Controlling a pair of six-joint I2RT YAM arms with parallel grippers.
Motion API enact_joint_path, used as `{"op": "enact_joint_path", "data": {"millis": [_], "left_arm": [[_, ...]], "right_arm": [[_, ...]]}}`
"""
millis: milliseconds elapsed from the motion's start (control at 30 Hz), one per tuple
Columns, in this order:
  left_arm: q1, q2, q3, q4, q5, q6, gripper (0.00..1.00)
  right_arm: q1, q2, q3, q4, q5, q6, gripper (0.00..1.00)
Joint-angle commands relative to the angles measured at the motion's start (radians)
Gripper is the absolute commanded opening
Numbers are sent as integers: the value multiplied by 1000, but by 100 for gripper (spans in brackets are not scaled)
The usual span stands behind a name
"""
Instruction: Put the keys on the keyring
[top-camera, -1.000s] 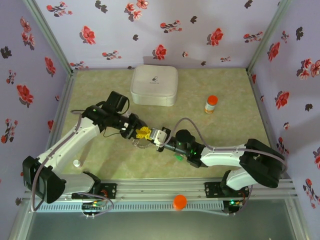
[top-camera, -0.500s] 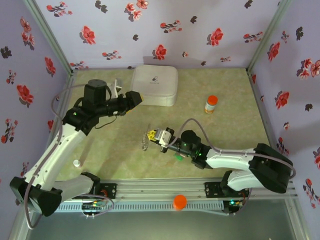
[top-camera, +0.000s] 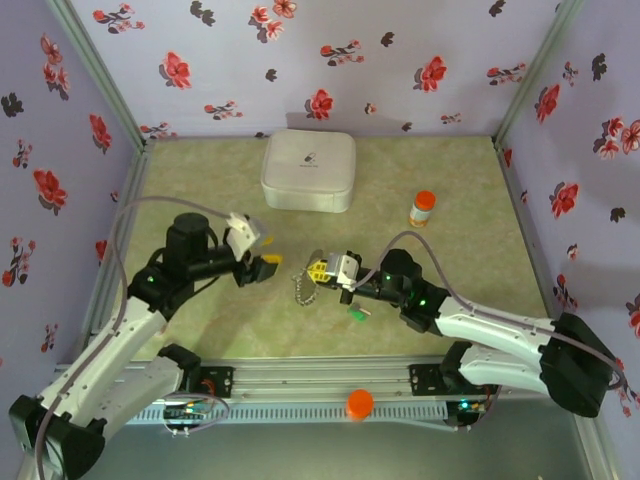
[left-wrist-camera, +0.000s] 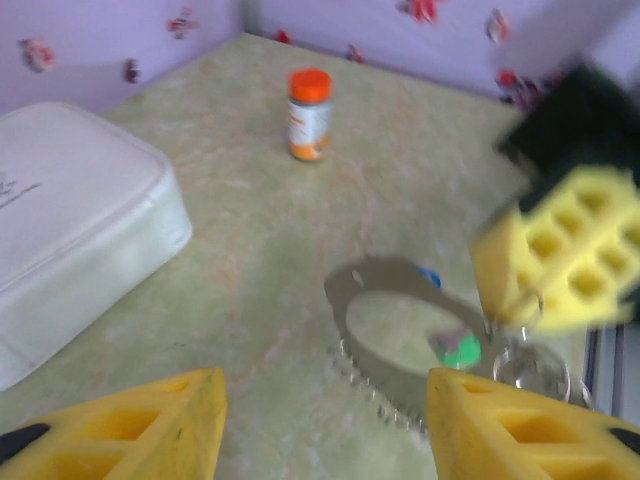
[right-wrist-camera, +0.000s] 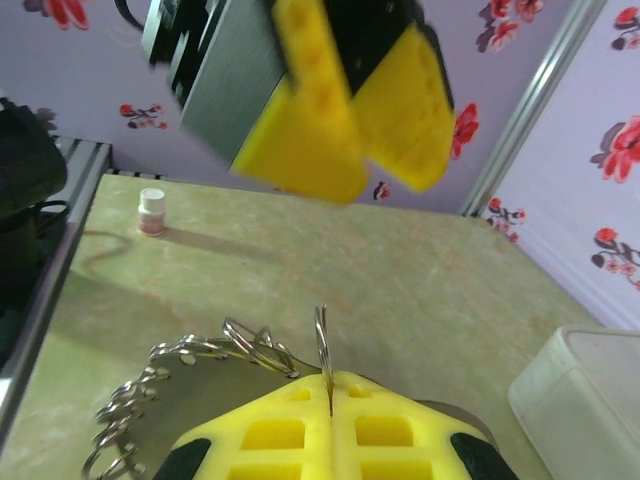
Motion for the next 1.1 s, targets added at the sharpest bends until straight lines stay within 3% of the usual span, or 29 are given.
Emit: {"op": "enact_joint_path", "data": {"millis": [0,133,433,700,1067], "left_arm": [[-28,-9,-42,101,60,239,51],[-85,1,-93,111,93,363,47],[-106,14,-127,187,83,386,40],[-107,-27,-87,-45,-19,549,40],[-156,22,-65,57,52,462,38]], "right_arm": [[-6,-37,65,-107,-71,-9,0],[-6,-46,87,-159,-86,-18,0],[-6,-35,131,-251,-99,-66,0],[-5,-60,124,-282,-53,-106,0],[-4,-51,128,-270,-83,-126,0]]}}
